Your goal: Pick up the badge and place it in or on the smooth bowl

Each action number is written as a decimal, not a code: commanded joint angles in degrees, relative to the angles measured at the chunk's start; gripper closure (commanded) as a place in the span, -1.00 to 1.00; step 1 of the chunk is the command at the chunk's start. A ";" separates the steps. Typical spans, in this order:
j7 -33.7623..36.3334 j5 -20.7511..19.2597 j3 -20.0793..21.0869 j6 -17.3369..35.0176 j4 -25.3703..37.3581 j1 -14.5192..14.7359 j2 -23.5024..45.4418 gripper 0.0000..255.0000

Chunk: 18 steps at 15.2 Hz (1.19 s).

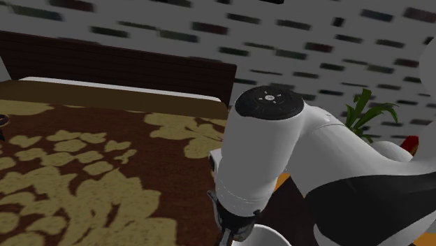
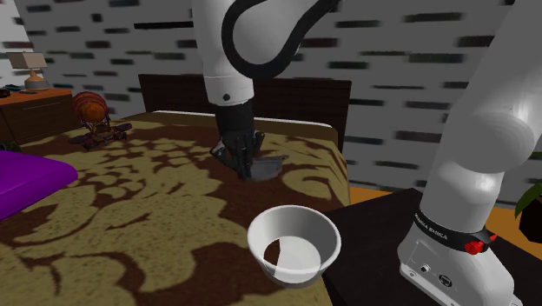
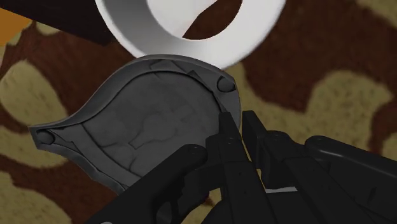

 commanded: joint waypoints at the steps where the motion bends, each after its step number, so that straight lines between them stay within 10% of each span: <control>1: 0.90 2.53 0.97 0.00 -3.01 1.80 -3.31 1.00; 8: 4.65 11.99 3.88 -3.36 -11.21 10.36 -15.77 1.00; 18: 6.51 10.87 6.94 6.52 -14.88 9.02 -9.29 1.00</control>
